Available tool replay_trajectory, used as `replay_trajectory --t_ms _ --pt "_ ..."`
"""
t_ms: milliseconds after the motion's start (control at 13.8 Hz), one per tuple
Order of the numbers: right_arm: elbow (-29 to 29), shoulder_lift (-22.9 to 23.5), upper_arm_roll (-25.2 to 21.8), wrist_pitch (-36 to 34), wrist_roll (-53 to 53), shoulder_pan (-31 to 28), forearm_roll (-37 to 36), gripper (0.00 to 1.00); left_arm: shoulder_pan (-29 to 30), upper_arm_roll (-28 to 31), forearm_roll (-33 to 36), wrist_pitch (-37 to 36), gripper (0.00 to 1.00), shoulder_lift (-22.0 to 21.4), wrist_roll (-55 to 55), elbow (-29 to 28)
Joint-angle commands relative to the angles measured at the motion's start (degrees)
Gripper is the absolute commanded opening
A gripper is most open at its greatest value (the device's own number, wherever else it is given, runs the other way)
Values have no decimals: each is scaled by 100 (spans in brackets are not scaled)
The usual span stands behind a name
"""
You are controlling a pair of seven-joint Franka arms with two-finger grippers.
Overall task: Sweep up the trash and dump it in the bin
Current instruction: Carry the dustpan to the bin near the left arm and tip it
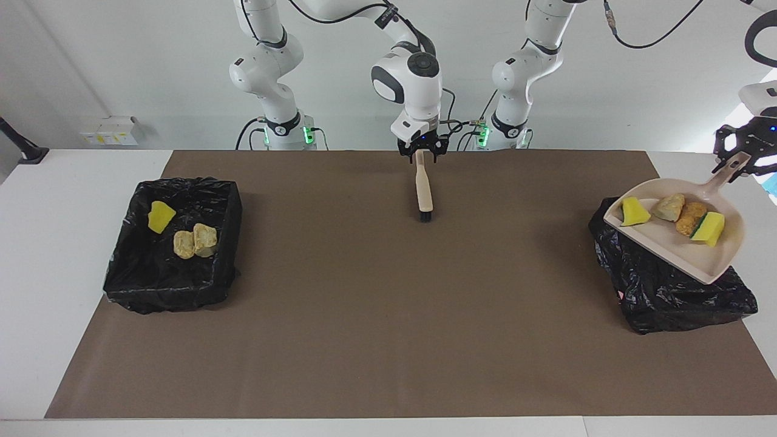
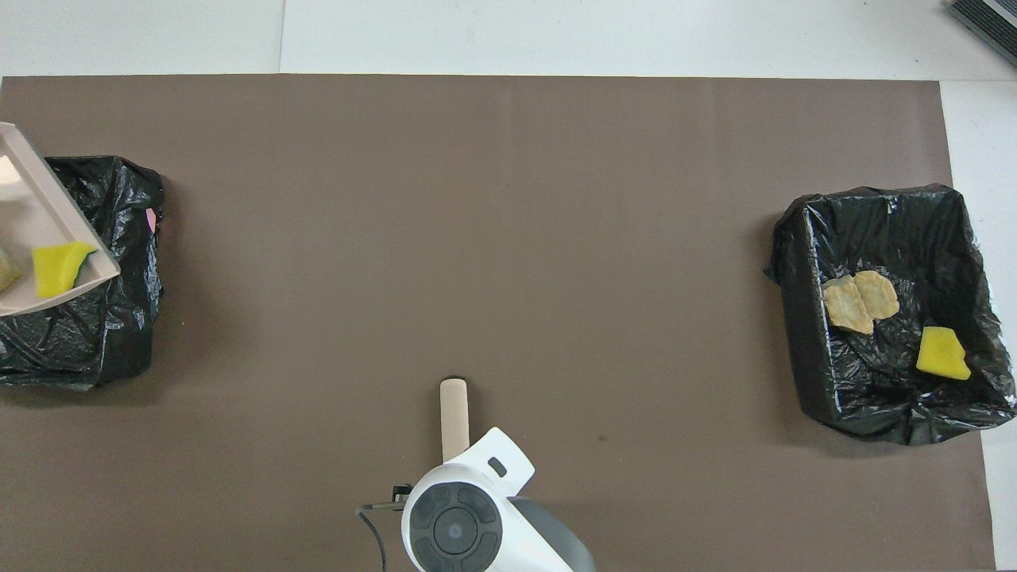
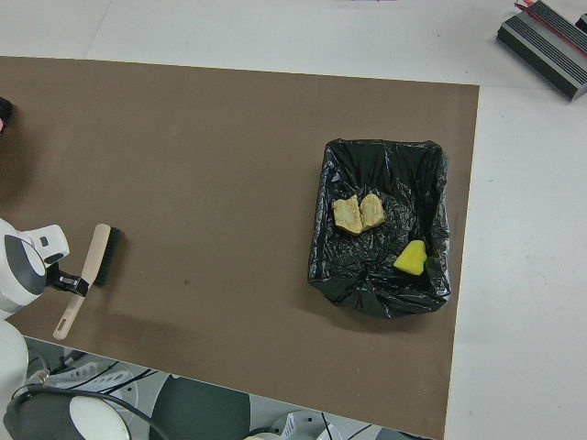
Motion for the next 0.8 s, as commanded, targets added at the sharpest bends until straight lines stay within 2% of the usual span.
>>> replay_trajectory --t_ms 0,217,506,723 --pt "709 3 31 -663 -723 -610 -98 100 28 -44 634 235 0 201 343 286" --pt "1421 39 22 -1304 -1593 -1181 -299 100 -33 -44 1530 376 0 192 370 278" --pt "2151 30 -13 -2201 -2482 -1858 -651 100 -156 -88 2401 761 0 209 766 234" --pt "2600 -49 -65 -3027 -3736 -2710 -678 100 -341 -97 2727 886 0 192 766 120"
